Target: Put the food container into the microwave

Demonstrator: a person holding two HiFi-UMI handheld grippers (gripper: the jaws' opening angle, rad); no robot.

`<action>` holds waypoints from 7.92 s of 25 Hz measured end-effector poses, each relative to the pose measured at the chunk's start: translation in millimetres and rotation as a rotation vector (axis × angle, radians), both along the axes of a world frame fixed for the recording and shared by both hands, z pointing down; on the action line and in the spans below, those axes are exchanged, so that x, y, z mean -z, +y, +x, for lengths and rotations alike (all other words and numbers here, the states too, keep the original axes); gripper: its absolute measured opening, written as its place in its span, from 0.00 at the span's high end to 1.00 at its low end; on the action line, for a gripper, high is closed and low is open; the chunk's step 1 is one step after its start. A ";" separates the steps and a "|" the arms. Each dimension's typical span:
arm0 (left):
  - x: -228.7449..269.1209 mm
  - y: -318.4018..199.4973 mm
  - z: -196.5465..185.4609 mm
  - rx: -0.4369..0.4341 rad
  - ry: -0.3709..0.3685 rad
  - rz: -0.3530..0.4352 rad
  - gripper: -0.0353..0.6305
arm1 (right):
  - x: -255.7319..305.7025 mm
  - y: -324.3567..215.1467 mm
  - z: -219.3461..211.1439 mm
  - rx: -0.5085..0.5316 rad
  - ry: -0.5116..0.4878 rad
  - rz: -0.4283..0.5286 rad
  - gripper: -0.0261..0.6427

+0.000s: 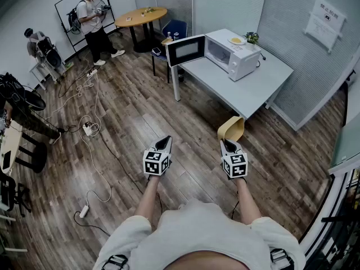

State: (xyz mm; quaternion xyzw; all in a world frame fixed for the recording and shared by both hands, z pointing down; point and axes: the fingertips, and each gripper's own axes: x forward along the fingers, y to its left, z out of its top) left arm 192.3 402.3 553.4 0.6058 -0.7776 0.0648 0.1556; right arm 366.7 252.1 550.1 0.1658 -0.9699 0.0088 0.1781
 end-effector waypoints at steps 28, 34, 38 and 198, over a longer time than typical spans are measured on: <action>-9.8 -51.0 26.7 0.000 0.015 -0.008 0.93 | -12.5 -38.1 2.2 0.050 0.011 -0.016 0.92; -14.5 -66.5 24.7 0.008 0.018 -0.017 0.93 | -14.4 -55.0 -6.2 0.069 0.012 -0.017 0.92; -19.2 -72.8 16.8 0.016 0.021 -0.022 0.93 | -21.2 -63.7 -14.2 0.075 0.018 -0.024 0.92; -91.9 -744.6 -370.9 -1.081 0.158 -0.165 0.93 | -105.9 -602.7 -495.4 -0.400 0.503 0.005 0.92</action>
